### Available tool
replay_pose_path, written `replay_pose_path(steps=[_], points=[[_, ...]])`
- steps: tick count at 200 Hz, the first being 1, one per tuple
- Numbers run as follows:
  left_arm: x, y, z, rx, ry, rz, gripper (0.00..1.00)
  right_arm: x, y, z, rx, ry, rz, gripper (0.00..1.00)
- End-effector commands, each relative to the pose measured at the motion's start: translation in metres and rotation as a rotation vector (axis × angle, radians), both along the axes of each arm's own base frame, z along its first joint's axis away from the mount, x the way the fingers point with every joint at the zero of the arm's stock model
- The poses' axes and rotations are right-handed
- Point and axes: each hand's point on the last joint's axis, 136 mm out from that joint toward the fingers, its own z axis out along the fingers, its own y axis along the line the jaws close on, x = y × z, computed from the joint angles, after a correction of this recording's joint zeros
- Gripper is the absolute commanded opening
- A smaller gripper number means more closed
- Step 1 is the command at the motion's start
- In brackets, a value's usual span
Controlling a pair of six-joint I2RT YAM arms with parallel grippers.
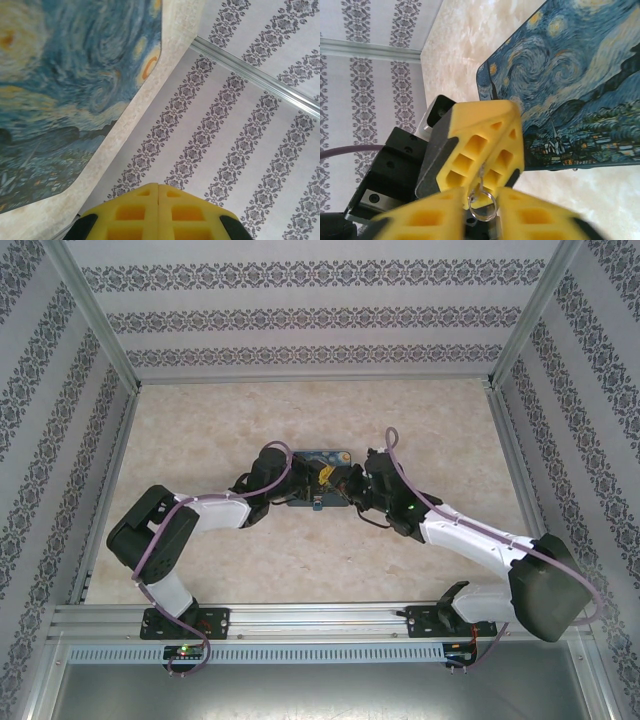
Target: Unlock the padlock with the key
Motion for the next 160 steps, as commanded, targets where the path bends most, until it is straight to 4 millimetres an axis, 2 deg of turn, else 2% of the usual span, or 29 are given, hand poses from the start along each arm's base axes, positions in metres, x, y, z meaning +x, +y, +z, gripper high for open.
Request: replay_pose_path(steps=[1,13,34,56,88,118,140,160], points=[[0.012,-0.009,0.025,0.046,-0.153,-0.034,0.0,0.002,-0.017,0.006,0.019,-0.026,-0.035,0.53],[0.017,-0.011,0.033,0.098,-0.233,-0.069,0.0,0.002,-0.028,0.005,0.007,-0.029,-0.048,0.61],[0.023,-0.018,0.051,0.195,-0.397,-0.158,0.0,0.004,-0.042,0.003,-0.008,-0.047,-0.046,0.65],[0.027,-0.025,0.066,0.303,-0.562,-0.248,0.0,0.011,-0.048,0.009,-0.017,-0.118,-0.015,0.59],[0.034,-0.023,0.075,0.446,-0.736,-0.289,0.0,0.021,-0.047,0.035,0.01,-0.282,0.025,0.5],[0.039,-0.015,0.078,0.494,-0.808,-0.257,0.0,0.025,-0.043,0.057,0.033,-0.397,0.055,0.43],[0.039,-0.01,0.079,0.472,-0.815,-0.221,0.0,0.025,-0.04,0.071,0.061,-0.458,0.072,0.44],[0.038,-0.005,0.083,0.439,-0.813,-0.182,0.0,0.025,-0.037,0.075,0.08,-0.483,0.088,0.44]])
